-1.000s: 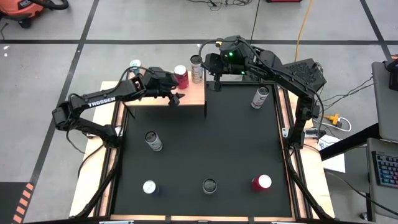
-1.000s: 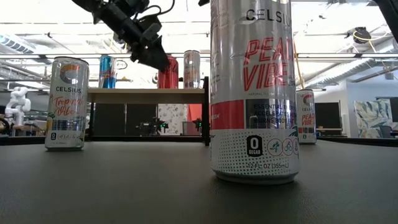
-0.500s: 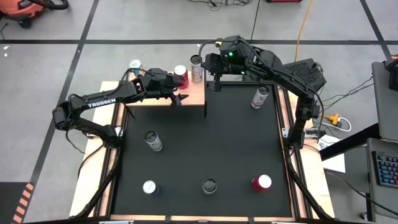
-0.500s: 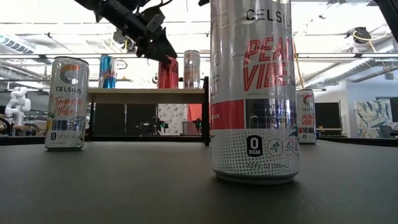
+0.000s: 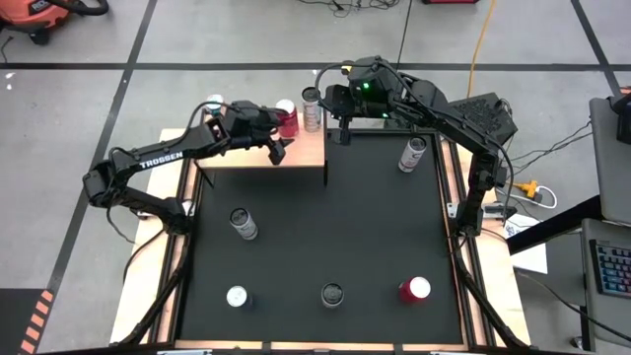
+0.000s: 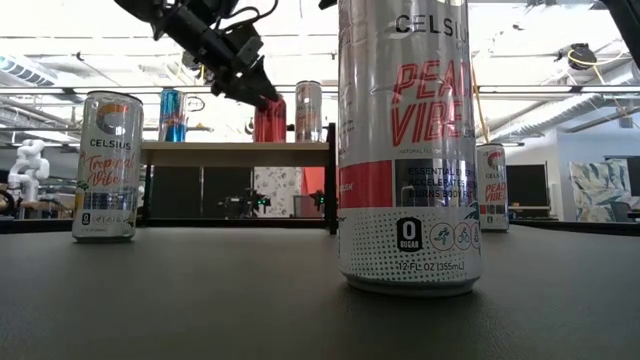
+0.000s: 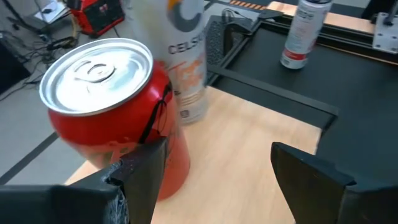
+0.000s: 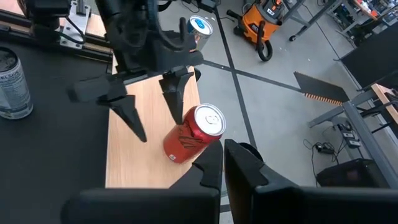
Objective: Place canned beverage on shelf
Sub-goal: Put the top red soda can on the shelf, then put the white pink soda can on the shelf
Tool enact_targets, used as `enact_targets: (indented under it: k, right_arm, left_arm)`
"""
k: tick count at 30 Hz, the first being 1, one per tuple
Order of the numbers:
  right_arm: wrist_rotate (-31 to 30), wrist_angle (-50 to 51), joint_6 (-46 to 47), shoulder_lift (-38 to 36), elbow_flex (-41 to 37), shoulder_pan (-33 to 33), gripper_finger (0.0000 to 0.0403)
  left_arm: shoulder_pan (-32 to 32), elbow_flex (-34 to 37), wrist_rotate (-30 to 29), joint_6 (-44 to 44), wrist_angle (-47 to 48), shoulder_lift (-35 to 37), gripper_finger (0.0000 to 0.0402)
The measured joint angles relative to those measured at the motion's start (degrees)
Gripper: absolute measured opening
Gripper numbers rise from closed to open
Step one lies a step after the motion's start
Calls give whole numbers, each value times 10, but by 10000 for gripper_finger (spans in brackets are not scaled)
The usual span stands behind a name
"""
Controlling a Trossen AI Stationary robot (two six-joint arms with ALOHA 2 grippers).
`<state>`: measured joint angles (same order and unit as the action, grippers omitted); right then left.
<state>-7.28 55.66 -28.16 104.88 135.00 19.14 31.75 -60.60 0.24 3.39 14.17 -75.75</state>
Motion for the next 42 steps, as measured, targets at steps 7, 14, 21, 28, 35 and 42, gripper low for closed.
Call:
enact_targets:
  k: [7,14,21,28,35,42]
  right_arm:
    - [0,5,0,0,0,0,0]
    - [0,15,3,0,0,0,0]
    - [-1,50,8,-2,0,0,0]
    - [-2,149,61,-13,0,0,0]
    - [-2,220,122,-25,0,0,0]
    - [-1,293,195,-25,0,-1,0]
  left_arm:
    - [8,0,-10,-1,1,0,292]
    - [-13,0,-10,-16,4,5,292]
    - [-55,1,1,-11,20,77,292]
    - [-92,1,8,-15,132,171,292]
    - [-113,0,54,-16,230,214,292]
    - [-126,0,103,-45,285,220,292]
